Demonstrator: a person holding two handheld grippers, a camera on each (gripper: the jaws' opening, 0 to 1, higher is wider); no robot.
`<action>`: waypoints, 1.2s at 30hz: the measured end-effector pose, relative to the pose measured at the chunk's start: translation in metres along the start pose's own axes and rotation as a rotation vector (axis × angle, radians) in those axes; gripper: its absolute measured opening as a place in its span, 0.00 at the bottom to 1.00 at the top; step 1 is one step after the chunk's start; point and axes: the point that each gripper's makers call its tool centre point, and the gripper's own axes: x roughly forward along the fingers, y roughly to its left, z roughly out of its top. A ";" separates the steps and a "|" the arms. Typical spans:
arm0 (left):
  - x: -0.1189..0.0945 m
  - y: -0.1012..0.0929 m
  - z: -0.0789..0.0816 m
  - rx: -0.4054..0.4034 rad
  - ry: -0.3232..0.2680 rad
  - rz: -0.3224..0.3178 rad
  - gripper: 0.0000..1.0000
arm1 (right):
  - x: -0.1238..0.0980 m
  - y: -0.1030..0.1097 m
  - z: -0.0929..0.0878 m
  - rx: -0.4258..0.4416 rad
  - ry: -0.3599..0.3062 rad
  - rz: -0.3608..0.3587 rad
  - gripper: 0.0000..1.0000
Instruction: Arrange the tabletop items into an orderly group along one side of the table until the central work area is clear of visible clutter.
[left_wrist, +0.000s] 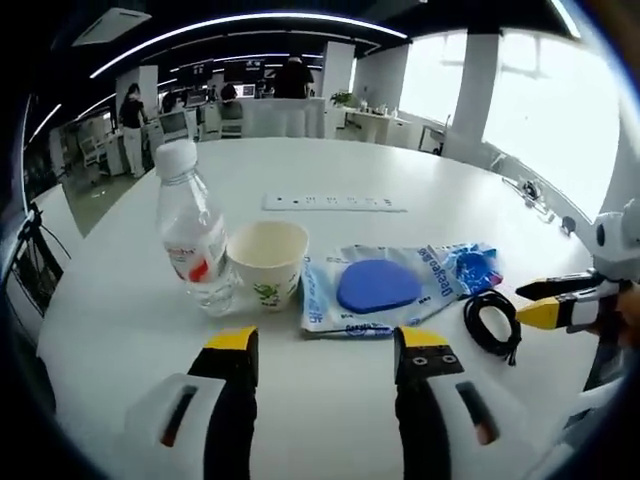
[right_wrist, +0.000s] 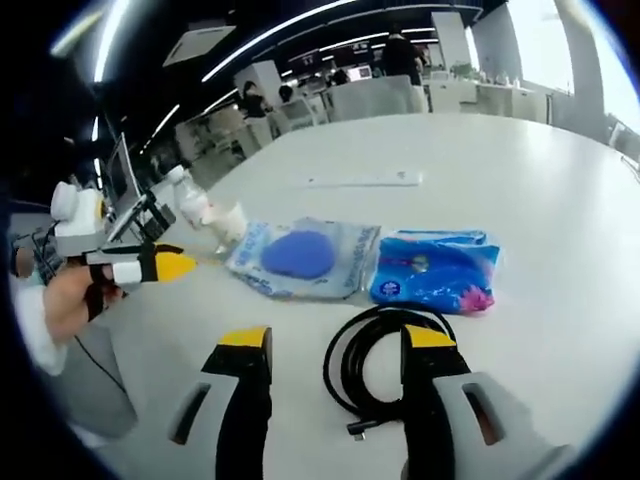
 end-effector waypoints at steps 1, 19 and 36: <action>-0.003 0.000 -0.003 0.002 0.000 -0.004 0.56 | -0.004 0.000 -0.002 -0.005 -0.001 0.000 0.53; -0.051 0.027 -0.042 -0.005 0.016 -0.036 0.67 | -0.055 0.001 -0.029 -0.052 -0.048 -0.046 0.72; -0.090 0.039 -0.054 0.005 0.006 -0.088 0.73 | -0.093 0.002 -0.046 -0.008 -0.096 -0.097 0.71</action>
